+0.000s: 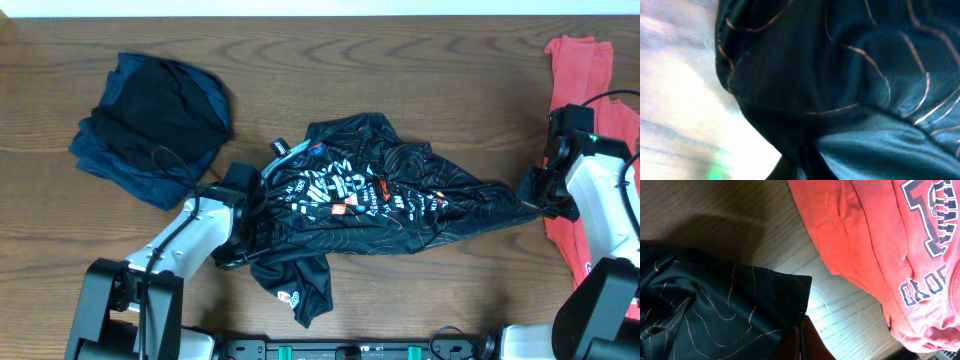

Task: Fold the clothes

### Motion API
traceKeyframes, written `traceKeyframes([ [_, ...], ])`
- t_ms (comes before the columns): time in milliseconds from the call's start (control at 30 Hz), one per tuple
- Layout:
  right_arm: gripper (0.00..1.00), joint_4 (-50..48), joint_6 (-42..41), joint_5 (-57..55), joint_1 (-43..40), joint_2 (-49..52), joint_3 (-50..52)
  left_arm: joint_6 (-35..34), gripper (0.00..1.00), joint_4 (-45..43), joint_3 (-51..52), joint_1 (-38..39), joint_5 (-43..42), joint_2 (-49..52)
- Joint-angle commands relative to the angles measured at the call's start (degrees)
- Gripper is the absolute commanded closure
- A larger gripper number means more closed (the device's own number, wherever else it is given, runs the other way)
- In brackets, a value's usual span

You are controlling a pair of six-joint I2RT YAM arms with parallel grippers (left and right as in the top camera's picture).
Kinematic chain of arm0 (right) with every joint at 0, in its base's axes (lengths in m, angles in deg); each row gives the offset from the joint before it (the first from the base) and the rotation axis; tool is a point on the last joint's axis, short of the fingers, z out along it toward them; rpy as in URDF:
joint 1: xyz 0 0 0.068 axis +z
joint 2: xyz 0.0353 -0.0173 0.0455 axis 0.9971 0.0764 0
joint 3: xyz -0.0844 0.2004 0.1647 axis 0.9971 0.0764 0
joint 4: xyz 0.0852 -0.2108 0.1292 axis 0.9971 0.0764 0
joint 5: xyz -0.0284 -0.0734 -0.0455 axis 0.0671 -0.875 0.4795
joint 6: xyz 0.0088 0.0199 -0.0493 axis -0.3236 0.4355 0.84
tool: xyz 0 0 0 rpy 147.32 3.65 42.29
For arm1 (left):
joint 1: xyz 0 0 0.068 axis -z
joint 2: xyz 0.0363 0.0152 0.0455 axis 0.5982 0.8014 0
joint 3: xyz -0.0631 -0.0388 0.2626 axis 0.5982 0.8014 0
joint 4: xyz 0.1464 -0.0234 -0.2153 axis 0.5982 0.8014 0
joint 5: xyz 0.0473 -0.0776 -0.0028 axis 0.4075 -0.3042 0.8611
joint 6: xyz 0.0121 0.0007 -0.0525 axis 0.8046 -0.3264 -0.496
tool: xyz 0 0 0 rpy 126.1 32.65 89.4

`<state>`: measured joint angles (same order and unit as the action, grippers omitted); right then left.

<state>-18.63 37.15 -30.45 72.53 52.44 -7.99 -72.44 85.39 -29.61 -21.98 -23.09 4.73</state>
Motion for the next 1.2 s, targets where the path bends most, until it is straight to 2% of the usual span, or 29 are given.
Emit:
traceKeyframes([
  [0, 0.99, -0.02, 0.7, 1.27, -0.9, 0.04, 0.04, 5.33, 0.94, 3.04, -1.64, -0.46, -2.71, -1.86],
  [200, 0.99, -1.9, 2.73, 10.54, -1.57, -2.03, -0.17, 13.27, 0.94, 12.33, -12.09, -3.54, -10.1, -10.16],
  [400, 0.99, -2.95, 6.43, 15.82, -4.76, -10.93, -1.7, 14.51, 0.94, 17.57, -24.0, -10.08, -13.29, -19.91],
  [600, 0.99, -2.97, 10.99, 16.7, -6.38, -21.92, -5.99, 14.16, 0.94, 17.51, -30.93, -17.07, -18.69, -27.45],
  [800, 0.99, -2.75, 10.99, 16.65, -6.6, -30.23, -11.17, 13.27, 0.94, 15.58, -36.72, -24.9, -28.85, -32.68],
  [967, 0.99, -2.27, 10.99, 16.61, -8.39, -34.16, -15.3, 11.82, 0.94, 14.08, -42.84, -29.55, -37.46, -34.62],
  [1167, 0.99, -0.55, 10.93, 16.46, -11.54, -35.69, -20.46, 7.39, 0.94, 10.16, -50.36, -31.17, -45.09, -34.82],
])
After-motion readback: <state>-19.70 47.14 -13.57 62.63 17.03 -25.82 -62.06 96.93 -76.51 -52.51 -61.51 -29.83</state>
